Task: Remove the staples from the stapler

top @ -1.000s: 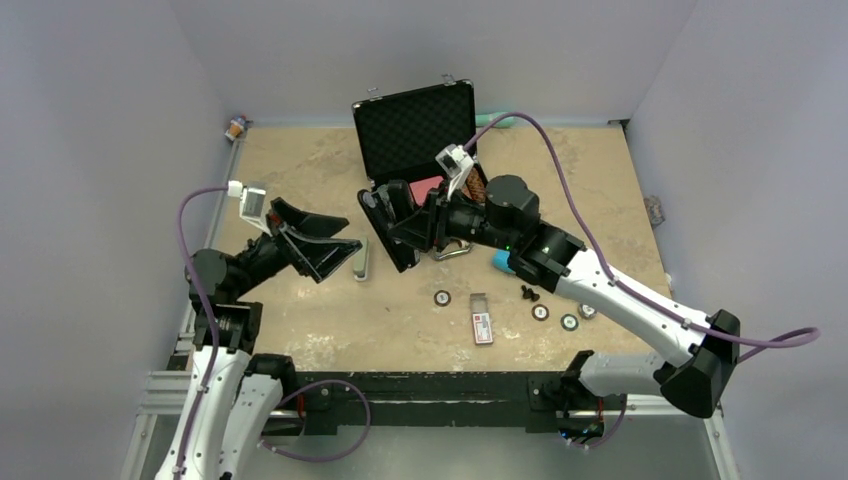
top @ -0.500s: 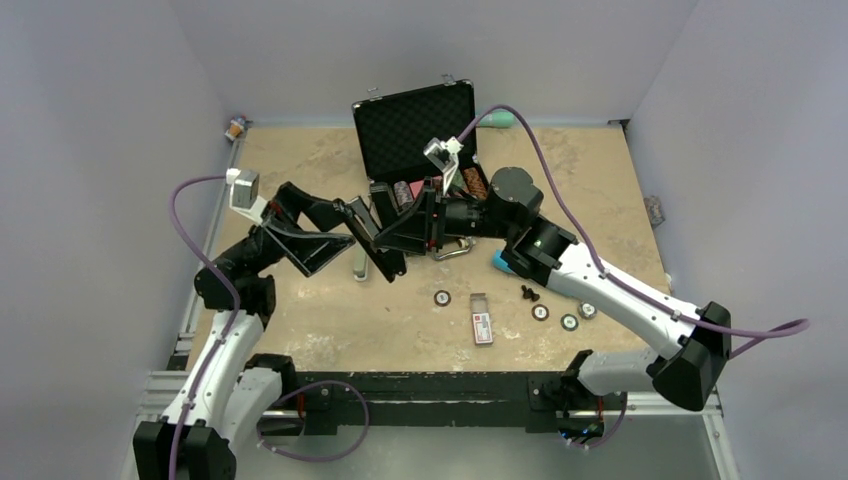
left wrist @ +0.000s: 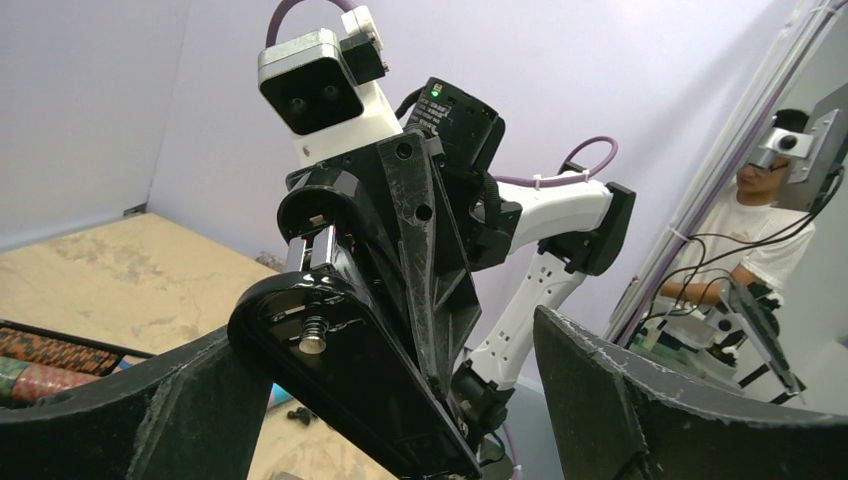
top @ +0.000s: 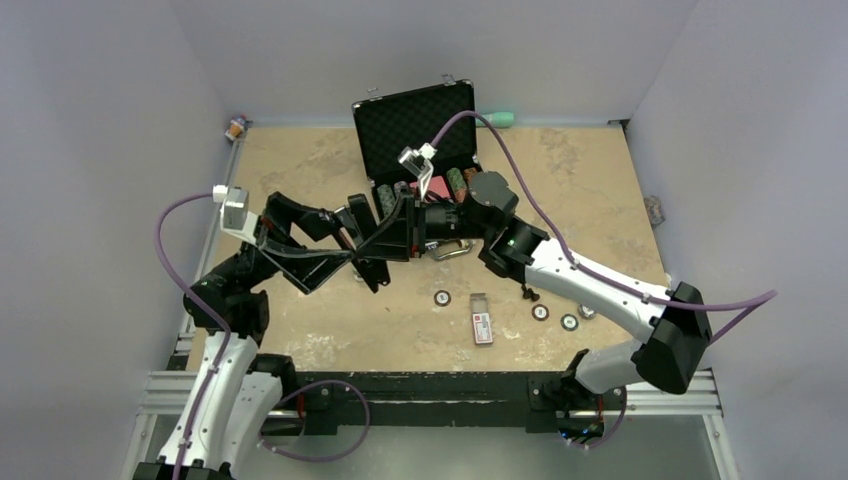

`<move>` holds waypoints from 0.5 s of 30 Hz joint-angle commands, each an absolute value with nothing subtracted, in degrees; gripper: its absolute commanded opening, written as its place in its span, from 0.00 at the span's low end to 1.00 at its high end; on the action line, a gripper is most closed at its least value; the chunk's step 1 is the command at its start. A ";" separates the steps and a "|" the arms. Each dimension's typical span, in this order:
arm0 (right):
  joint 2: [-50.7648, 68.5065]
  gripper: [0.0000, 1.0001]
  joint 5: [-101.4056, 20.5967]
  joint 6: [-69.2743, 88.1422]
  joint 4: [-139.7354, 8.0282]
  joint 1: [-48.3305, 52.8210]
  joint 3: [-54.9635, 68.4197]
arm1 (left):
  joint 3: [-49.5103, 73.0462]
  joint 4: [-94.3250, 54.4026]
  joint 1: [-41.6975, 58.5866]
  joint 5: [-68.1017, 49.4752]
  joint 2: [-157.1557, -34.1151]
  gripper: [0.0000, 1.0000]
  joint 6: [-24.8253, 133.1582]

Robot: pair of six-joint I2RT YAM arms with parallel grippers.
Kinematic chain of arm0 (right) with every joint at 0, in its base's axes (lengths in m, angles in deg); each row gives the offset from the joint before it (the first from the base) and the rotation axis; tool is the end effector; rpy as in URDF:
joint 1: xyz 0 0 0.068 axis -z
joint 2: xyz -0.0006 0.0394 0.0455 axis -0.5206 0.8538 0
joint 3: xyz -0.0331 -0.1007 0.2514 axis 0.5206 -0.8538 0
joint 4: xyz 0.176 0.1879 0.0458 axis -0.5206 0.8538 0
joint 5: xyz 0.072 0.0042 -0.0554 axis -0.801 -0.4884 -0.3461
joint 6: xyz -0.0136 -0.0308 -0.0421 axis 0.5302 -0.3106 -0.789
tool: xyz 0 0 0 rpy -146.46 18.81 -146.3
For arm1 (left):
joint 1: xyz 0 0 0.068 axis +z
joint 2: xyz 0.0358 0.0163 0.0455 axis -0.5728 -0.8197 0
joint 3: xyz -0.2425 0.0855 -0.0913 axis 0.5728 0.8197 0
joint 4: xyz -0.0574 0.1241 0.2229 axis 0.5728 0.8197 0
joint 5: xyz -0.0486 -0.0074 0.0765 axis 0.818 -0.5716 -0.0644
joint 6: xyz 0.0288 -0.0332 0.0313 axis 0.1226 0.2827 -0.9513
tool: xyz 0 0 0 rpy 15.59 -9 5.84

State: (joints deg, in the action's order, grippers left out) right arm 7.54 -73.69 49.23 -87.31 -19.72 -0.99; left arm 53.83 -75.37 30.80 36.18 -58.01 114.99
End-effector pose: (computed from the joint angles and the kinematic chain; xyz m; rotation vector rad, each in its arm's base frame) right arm 0.1857 0.2674 0.3977 -0.7693 1.5874 1.8226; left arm 0.1212 -0.0376 0.3747 0.4232 1.1584 -1.5093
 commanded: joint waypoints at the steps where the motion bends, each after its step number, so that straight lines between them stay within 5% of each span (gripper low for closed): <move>1: 6.90 0.00 -75.42 51.94 -95.74 -20.09 0.80 | 53.64 -69.87 30.86 35.43 -56.15 0.97 108.34; 15: 7.24 0.00 -74.50 49.99 -95.56 -21.35 0.64 | 56.15 -68.16 30.90 31.12 -56.43 0.79 109.53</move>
